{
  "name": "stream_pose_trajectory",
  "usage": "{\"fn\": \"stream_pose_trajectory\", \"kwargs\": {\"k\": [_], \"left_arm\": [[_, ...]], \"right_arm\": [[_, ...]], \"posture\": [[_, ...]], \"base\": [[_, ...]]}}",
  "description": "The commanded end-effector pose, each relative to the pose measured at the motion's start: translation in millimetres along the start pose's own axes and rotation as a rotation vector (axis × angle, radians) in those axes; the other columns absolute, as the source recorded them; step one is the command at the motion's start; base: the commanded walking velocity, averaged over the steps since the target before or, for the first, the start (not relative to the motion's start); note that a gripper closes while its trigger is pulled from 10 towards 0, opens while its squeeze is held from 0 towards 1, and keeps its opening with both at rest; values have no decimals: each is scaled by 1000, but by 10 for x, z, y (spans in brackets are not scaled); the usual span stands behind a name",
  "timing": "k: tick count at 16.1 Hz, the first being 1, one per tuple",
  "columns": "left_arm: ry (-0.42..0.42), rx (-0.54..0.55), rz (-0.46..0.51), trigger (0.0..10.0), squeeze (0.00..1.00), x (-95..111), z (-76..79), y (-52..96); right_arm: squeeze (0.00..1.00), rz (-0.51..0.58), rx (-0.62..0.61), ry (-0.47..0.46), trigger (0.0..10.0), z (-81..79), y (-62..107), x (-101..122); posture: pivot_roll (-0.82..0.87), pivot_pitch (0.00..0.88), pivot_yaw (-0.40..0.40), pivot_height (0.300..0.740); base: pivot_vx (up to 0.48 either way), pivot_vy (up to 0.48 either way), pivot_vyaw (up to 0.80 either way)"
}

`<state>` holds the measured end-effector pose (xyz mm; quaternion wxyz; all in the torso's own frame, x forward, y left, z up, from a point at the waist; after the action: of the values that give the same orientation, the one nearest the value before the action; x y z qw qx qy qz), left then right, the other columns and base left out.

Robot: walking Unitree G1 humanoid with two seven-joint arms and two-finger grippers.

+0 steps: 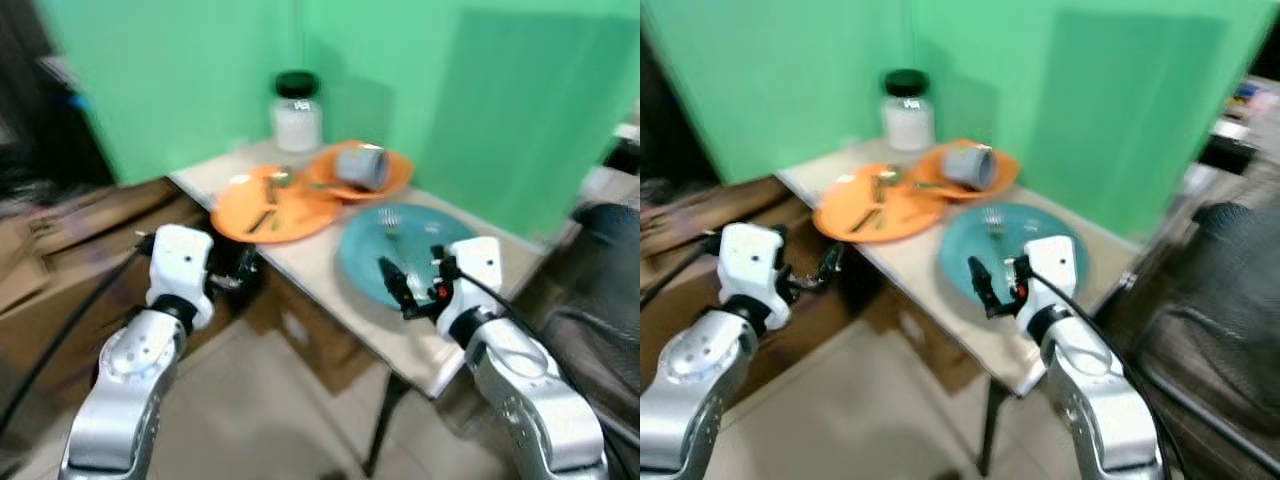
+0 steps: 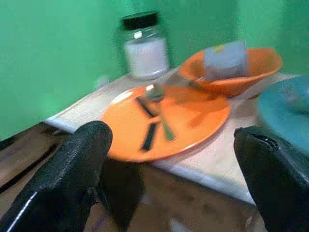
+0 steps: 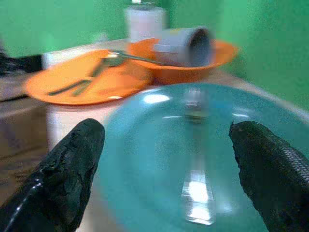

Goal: Setting the table

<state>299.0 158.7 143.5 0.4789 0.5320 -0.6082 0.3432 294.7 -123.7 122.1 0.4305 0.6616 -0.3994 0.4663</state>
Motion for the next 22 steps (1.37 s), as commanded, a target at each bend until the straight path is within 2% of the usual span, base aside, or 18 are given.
{"fn": "stream_pose_trajectory", "kwargs": {"k": [1,5,6,9,10,11,14,15,17,18,19,20,22], "left_arm": [[3,-18,12,10000,0,41,66,-22],[0,-21,9,10000,0,33,73,-18],[-9,-39,6,10000,0,22,99,-12],[-28,-142,-13,10000,0,-32,225,31],[-39,-198,-24,10000,0,-62,280,57],[-61,-256,-34,10000,0,-91,331,85],[-124,-412,-68,10000,0,-213,459,160],[-126,-490,-64,10000,0,-226,545,204],[-110,-551,-66,10000,0,-225,599,243],[-102,-569,-69,10000,0,-225,621,260],[-100,-575,-70,10000,0,-226,635,269],[-101,-578,-71,10000,0,-230,650,273],[-98,-588,-71,10000,0,-233,669,282]], "right_arm": [[0,6,-17,13,10000,68,-7,40],[0,-24,12,58,10000,50,-101,63],[0,-71,30,96,10000,25,-176,27],[0,-148,26,114,10000,-50,-362,-60],[114,-175,15,98,10000,-78,-448,-93],[1000,-191,8,87,10000,-110,-534,-99],[1000,-217,-19,55,10000,-159,-769,-86],[1000,-236,-29,64,10000,-173,-854,-96],[1000,-250,-73,54,10000,-133,-924,-90],[380,-261,-100,55,10000,-113,-954,-95],[0,-292,-114,70,10000,-110,-968,-139],[0,-314,-116,45,10000,-133,-985,-185],[0,-357,-176,58,10000,-78,-1005,-246]], "posture": [[114,0,35,740],[115,0,34,740],[116,0,34,740],[117,0,34,740],[118,0,34,740],[123,0,31,740],[129,0,27,740],[136,0,20,740],[136,0,18,740],[136,0,16,740],[135,0,16,740],[135,0,15,740],[136,0,13,740]], "base": [[281,0,0],[278,0,0],[0,0,0],[0,0,0],[0,0,0],[0,0,0],[0,0,0],[0,0,0],[0,0,0],[0,0,0],[0,0,0],[0,0,0],[0,0,0]]}}
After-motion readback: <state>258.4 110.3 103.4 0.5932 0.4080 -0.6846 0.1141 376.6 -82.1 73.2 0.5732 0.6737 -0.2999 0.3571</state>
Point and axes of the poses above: a point about 5 cm out from each wrist's last joint towards the gripper, its own y axis pointing back from the gripper into the wrist, its own x axis along the axis of the wrist's last joint, z = x × y, the point moved 5 cm from there along -y, pointing out of the wrist towards the gripper, and after that the axes turned 9 degrees about -y, right-handed, at the moved point
